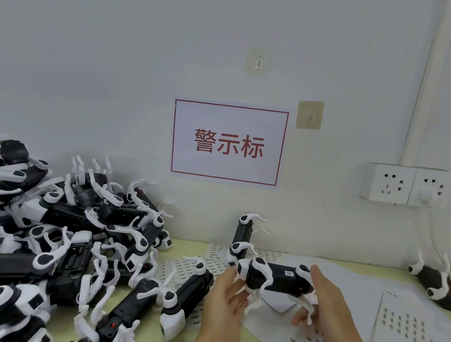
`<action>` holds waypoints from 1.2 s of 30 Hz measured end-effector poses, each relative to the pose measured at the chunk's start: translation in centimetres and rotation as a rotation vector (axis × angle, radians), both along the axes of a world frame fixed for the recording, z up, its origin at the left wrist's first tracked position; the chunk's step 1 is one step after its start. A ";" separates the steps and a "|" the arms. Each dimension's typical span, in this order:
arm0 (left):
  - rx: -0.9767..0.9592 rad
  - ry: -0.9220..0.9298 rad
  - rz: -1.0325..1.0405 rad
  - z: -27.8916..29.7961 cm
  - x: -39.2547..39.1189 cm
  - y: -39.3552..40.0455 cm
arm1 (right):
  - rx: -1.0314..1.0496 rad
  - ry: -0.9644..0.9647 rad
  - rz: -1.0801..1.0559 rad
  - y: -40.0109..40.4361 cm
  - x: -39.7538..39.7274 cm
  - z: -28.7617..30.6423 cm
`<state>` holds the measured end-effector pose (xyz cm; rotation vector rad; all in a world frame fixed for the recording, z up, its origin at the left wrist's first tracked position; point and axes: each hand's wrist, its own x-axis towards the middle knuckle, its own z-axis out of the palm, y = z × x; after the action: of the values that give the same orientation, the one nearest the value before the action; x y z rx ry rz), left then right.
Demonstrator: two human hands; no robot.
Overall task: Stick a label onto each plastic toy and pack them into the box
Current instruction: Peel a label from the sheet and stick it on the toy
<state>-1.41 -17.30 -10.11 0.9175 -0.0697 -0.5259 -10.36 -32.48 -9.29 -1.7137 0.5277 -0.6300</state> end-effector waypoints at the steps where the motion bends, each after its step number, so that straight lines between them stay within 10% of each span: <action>1: 0.030 -0.019 0.005 0.2 0.1 0.0 | -0.073 -0.038 -0.024 0.2 0.0 0.0; 8: 0.194 -0.288 0.005 0.9 0.4 0.3 | -0.394 -0.263 -0.078 1.7 0.4 -0.2; 21: 0.147 -0.234 0.039 0.3 0.2 0.7 | -0.627 -0.205 -0.073 1.4 0.4 0.2; 36: 0.205 -0.605 0.027 4.3 -2.8 0.2 | 0.316 -0.248 0.156 -1.5 -5.3 3.8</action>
<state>-4.21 -17.05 -5.79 1.2526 -0.5582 -0.2164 -15.63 -33.98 -5.49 -1.3423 0.2961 -0.6009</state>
